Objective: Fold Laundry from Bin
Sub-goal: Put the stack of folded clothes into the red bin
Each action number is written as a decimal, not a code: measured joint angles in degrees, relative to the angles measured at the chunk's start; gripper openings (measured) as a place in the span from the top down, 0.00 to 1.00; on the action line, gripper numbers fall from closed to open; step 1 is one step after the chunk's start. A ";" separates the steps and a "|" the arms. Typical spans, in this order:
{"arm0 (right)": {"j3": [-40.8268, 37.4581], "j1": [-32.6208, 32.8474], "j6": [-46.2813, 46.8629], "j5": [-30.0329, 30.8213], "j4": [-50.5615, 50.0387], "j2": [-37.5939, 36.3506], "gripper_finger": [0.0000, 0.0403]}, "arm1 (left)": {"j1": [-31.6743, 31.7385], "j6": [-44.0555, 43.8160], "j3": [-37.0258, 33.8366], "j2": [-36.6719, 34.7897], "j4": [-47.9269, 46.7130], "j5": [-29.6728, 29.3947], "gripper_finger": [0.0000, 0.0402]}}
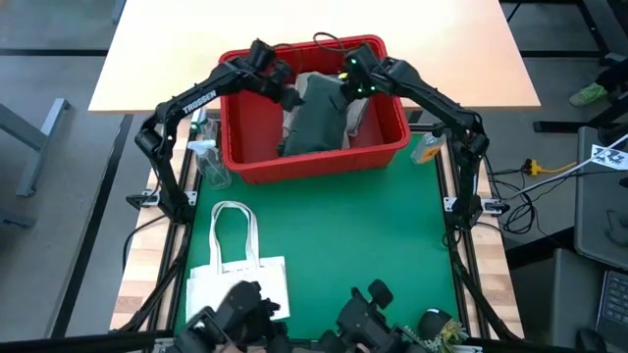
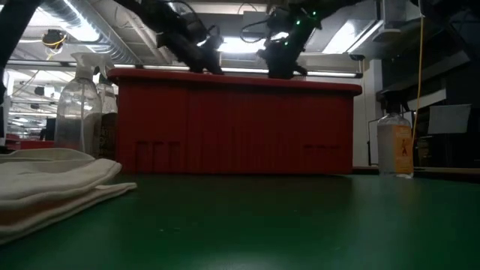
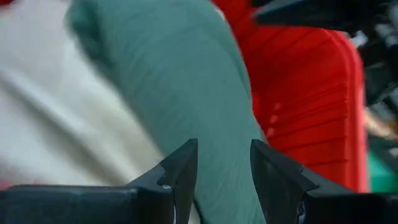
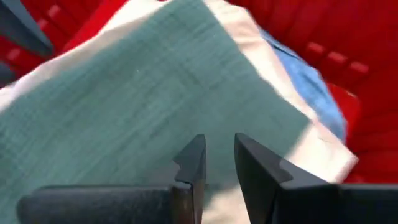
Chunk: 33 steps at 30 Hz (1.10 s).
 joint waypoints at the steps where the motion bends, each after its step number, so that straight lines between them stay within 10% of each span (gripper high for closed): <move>1: -0.88 0.00 -0.53 -0.48 1.81 0.34 0.79 | -0.93 1.67 -0.02 0.06 0.94 -1.72 0.65; 10: -6.13 -0.90 -1.28 -0.22 10.64 7.91 0.79 | -7.38 9.86 -6.08 2.65 5.67 -24.56 0.65; 22: -6.14 -3.08 -1.28 -2.53 12.40 15.48 0.79 | -5.06 6.65 -11.58 13.79 16.41 -23.34 0.65; 33: 1.18 -3.06 -2.72 -3.22 5.71 11.63 0.79 | -3.74 5.07 -3.86 10.31 9.57 -17.78 0.65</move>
